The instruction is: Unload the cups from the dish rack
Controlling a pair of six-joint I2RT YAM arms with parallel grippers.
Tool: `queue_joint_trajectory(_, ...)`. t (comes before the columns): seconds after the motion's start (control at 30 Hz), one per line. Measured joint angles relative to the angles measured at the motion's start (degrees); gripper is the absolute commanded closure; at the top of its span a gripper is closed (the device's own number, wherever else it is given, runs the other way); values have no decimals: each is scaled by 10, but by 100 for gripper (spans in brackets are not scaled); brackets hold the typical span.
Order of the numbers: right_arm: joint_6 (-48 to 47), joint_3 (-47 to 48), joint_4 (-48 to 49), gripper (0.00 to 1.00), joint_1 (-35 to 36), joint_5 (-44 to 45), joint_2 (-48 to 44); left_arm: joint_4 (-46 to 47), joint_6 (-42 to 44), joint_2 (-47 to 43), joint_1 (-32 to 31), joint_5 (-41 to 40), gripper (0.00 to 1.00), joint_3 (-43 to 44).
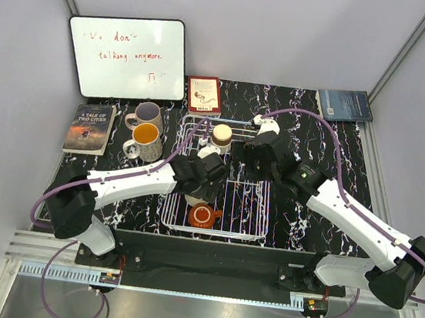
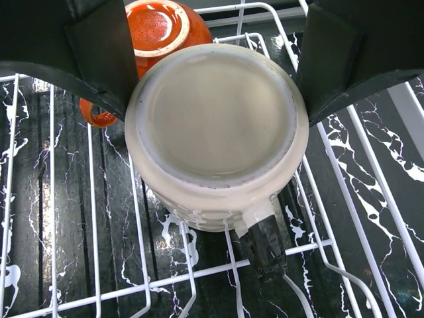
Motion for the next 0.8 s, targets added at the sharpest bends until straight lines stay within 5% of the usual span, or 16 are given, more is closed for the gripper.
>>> queue_joint_trajectory(0.4,-7,0,-1,0,0,1,-7,-10,7,-8,-2,0,100,7)
queue_joint_trajectory(0.8,-3,-2,-4,0,0,44,-59,16,40,-112,-2,28,100,68)
